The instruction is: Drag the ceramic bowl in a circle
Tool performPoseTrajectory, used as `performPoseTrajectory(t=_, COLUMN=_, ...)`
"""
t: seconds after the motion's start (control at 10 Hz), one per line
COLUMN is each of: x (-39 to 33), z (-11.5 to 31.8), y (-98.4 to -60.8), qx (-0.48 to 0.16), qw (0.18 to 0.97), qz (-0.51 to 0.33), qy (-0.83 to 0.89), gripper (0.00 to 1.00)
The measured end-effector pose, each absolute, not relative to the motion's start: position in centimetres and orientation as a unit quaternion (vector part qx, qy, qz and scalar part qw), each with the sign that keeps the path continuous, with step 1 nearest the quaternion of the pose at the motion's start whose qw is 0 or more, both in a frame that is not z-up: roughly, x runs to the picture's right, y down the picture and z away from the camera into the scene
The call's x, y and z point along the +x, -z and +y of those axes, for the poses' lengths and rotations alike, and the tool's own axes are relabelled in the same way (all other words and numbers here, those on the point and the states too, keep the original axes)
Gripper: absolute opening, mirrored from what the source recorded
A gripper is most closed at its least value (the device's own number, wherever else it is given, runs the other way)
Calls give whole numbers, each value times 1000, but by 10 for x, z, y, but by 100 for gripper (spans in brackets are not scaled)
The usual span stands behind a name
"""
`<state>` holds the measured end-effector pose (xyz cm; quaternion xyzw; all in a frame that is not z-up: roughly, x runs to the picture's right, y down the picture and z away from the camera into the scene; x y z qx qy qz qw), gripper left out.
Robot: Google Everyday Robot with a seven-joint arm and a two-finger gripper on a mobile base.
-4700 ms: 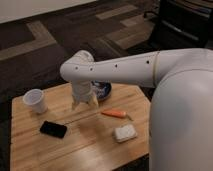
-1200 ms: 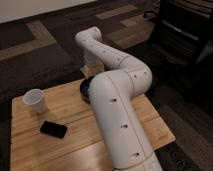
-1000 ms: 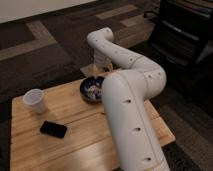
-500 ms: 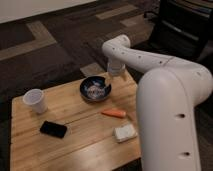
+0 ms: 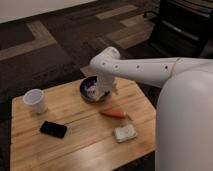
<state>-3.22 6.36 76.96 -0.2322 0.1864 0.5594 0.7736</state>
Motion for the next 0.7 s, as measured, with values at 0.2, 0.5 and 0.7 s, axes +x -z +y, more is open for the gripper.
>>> performPoseTrajectory(t=0.2, x=-81, z=71, y=-760, qx=-244, qw=796, qz=176, qy=-526, gripper=65)
performPoseTrajectory(t=0.5, x=-154, z=56, y=-768, qx=-265, qw=839, qz=150, qy=-450, gripper=65)
performPoseTrajectory(t=0.7, x=-183, z=38, y=-782, qx=-275, qw=863, qz=142, qy=-400, gripper=65)
